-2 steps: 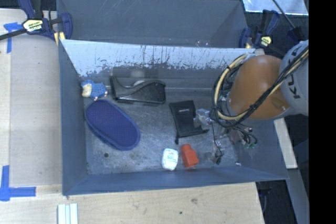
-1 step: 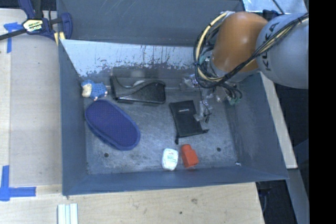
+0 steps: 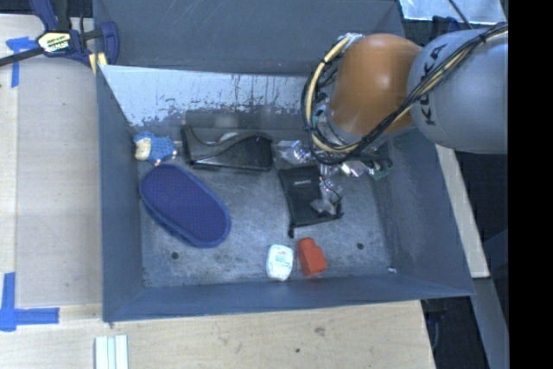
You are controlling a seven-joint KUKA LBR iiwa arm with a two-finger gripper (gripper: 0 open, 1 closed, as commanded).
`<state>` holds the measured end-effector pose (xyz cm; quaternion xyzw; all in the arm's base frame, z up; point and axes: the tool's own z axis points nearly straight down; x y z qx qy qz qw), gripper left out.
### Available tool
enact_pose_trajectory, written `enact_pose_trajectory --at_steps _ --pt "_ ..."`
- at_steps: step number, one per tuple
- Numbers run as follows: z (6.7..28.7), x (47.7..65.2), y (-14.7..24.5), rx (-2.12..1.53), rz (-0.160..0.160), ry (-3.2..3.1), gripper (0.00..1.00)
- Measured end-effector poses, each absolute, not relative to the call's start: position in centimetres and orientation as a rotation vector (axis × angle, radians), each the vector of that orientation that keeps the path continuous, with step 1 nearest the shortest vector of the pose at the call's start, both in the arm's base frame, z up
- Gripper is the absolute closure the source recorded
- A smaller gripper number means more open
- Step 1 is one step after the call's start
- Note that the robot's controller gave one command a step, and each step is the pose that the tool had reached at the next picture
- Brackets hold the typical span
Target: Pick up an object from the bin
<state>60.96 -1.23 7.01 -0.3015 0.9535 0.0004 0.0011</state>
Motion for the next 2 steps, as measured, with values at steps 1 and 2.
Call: enact_pose_trajectory --at_steps 1,2 --pt "7.13 61.05 -1.33 -0.939 0.0 2.993 1.0" --pt "7.06 61.01 -1.36 -0.938 0.0 2.995 0.0"
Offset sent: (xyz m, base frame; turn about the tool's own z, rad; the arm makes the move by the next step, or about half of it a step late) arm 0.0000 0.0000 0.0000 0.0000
